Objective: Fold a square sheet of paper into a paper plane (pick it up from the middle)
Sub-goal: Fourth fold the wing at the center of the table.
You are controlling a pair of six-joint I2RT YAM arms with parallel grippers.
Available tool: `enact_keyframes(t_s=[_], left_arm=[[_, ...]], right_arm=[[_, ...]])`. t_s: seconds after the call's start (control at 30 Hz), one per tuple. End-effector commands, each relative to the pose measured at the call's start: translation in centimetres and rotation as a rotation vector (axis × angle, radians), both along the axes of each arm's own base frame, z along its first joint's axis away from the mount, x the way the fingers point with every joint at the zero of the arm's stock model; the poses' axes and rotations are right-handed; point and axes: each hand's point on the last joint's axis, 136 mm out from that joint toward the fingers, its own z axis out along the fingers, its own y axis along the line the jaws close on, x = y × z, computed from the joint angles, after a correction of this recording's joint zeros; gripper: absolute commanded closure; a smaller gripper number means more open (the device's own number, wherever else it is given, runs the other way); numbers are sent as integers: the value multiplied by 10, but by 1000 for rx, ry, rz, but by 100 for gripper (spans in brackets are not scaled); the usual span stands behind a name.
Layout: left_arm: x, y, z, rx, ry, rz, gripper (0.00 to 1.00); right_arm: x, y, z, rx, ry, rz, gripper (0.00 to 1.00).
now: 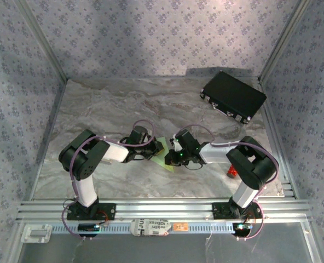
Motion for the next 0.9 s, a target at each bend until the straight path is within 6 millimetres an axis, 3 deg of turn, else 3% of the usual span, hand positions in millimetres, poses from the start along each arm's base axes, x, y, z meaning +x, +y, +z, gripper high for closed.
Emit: enact_keyframes(t_s=[0.0,0.27,0.43,0.6,0.87], left_arm=[[-10,23,-37,125,86,25,97],[11,3,22,85,-65,-65,91],[4,1,46,98,-113,-103,90],[-19,-7,43,91,-86,-144,96],[-40,-10,11,126,-6,-164,98]], right_arm=[[-22,-25,-29,-82,110,-46,94],[-35,-42,-44,-99,151,-80,98],[-32,-41,-43,-95,148,-86,99],[-30,-40,-42,-91,144,-89,100],[-30,-41,-42,-92,147,-96,100]])
